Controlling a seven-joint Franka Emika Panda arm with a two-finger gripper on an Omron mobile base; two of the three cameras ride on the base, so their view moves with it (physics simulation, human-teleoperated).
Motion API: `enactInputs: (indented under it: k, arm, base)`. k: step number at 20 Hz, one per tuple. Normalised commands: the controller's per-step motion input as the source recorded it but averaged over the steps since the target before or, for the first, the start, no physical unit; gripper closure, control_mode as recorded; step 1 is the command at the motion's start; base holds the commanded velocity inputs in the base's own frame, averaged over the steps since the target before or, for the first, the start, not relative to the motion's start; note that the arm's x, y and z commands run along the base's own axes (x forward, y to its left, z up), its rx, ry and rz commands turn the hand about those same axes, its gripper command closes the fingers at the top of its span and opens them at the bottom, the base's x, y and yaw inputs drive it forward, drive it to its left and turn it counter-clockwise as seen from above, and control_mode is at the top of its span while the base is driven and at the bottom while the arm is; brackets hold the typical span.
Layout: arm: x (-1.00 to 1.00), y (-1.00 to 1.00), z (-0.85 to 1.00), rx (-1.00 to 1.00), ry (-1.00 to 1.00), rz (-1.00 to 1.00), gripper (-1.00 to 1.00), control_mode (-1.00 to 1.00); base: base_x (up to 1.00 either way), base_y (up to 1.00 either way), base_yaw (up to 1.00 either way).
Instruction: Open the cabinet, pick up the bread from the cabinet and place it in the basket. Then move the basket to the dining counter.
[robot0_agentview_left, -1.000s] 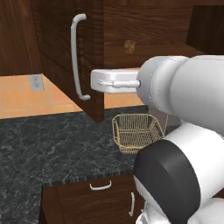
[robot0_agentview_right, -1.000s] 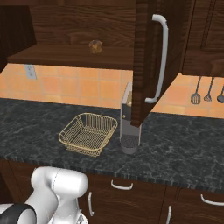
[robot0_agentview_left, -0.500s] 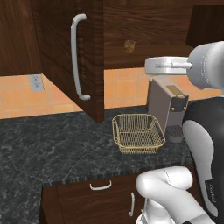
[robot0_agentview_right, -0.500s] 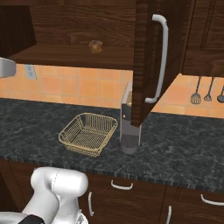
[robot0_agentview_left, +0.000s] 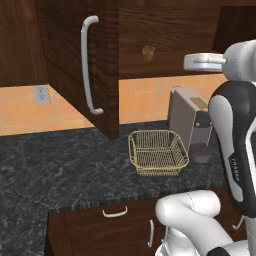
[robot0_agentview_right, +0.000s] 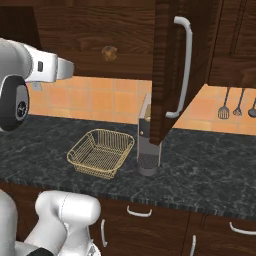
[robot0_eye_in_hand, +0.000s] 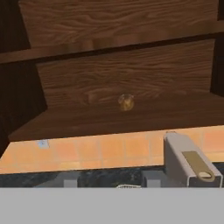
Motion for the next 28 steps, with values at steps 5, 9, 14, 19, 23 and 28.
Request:
enactInputs:
  k: [5, 9, 14, 19, 23, 28]
  arm:
    - [0.65, -0.25, 0.0, -0.01, 0.1, -0.03, -1.0, -1.0]
    - [0.77, -0.1, -0.06, -0.07, 0.14, 0.0, -1.0, -1.0]
    - [0.57, 0.0, -0.02, -0.03, 0.07, 0.0, -1.0, -1.0]
    - [0.52, 0.0, -0.03, -0.05, 0.0, 0.01, -1.0, -1.0]
    - [0.62, 0.0, -0.12, -0.09, 0.0, 0.02, -1.0, -1.0]
    - [0.58, 0.0, -0.2, -0.03, 0.0, 0.04, -1.0, -1.0]
  base:
    - [0.0, 0.0, 0.0]
    - [0.0, 0.0, 0.0]
    - [0.0, 0.0, 0.0]
    - [0.0, 0.0, 0.0]
    - [0.0, 0.0, 0.0]
    - [0.0, 0.0, 0.0]
